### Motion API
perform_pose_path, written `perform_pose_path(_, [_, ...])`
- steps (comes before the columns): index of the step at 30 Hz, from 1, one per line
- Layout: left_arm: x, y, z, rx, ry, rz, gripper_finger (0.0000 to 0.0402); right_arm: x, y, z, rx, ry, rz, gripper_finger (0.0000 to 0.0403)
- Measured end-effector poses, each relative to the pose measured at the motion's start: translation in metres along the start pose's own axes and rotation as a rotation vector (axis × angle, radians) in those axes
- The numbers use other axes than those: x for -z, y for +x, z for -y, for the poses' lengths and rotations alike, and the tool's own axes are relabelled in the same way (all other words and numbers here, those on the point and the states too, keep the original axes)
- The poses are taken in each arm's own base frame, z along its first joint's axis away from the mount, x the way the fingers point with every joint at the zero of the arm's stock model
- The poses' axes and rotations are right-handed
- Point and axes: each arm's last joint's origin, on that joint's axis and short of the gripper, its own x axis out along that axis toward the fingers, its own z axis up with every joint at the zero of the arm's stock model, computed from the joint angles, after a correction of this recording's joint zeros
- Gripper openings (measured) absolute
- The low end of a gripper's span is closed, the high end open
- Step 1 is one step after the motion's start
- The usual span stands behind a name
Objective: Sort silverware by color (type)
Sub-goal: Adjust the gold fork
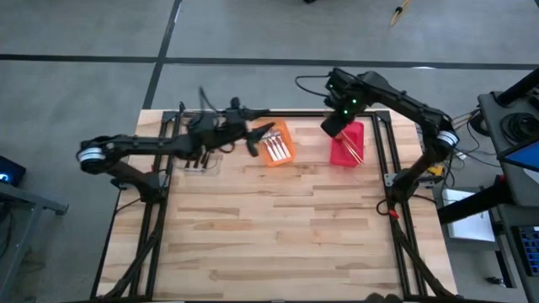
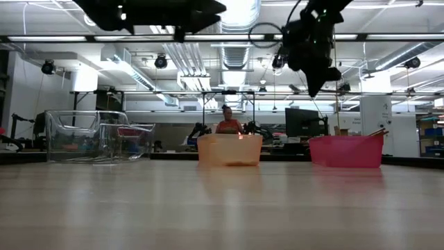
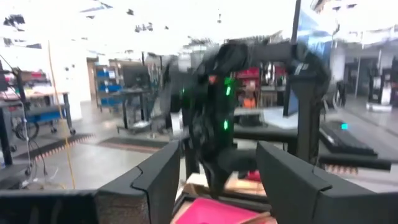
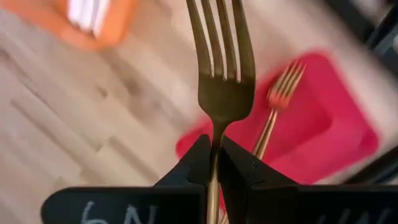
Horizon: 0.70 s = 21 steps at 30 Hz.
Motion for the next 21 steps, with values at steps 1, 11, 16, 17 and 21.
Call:
perform_pose_path(1, [-0.001, -0.007, 0.0, -0.001, -0.005, 0.017, 0.0193, 0.0, 0.004, 0.002, -0.011, 0.02, -0.039, 0.0012])
perform_pose_path(11, [-0.006, -0.047, -0.002, -0.003, -0.024, 0.098, 0.0193, 0.003, 0.031, 0.031, -0.098, 0.207, -0.34, 0.0012])
perform_pose_path(16, [-0.006, -0.049, -0.002, -0.004, -0.024, 0.103, 0.0193, 0.001, 0.044, 0.048, -0.163, 0.296, -0.415, 0.0012])
perform_pose_path(17, [-0.006, -0.049, -0.002, -0.004, -0.024, 0.101, 0.0193, 0.001, 0.047, 0.051, -0.162, 0.316, -0.429, 0.0012])
perform_pose_path(21, [-0.005, -0.048, -0.002, -0.003, -0.024, 0.095, 0.0193, -0.001, 0.058, 0.062, -0.158, 0.37, -0.471, 0.0012])
